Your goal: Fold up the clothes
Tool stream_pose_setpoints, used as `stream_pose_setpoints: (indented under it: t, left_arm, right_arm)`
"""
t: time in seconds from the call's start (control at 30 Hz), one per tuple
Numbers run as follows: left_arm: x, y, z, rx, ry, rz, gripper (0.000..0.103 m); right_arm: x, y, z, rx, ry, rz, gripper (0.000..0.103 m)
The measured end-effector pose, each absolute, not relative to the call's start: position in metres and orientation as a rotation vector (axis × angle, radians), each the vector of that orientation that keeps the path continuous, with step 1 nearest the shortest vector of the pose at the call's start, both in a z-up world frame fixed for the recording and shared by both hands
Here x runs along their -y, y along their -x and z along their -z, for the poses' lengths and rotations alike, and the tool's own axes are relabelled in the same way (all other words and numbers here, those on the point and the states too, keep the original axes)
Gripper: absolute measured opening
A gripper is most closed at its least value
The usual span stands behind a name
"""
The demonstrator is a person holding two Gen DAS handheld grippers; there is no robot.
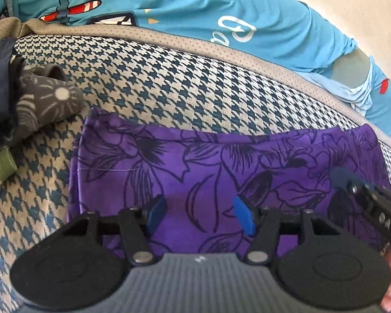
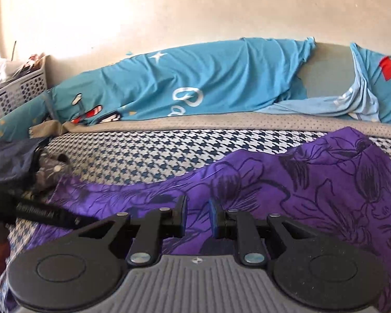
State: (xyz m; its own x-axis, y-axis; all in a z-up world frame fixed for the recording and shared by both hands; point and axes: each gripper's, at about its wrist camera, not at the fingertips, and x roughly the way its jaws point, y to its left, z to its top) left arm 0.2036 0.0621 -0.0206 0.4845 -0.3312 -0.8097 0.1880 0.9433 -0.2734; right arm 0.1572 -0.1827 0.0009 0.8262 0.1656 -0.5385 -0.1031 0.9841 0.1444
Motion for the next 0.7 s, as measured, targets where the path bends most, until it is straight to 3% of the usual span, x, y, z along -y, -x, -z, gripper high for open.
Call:
stream_pose_setpoints:
  t: [0.7]
  left_arm:
    - [-0.034,-0.207,0.024,-0.987,0.054,0.325,0.087]
  right_arm:
    - [0.179,-0.223,0.031,-0.66,-0.143,-0.109,0.012]
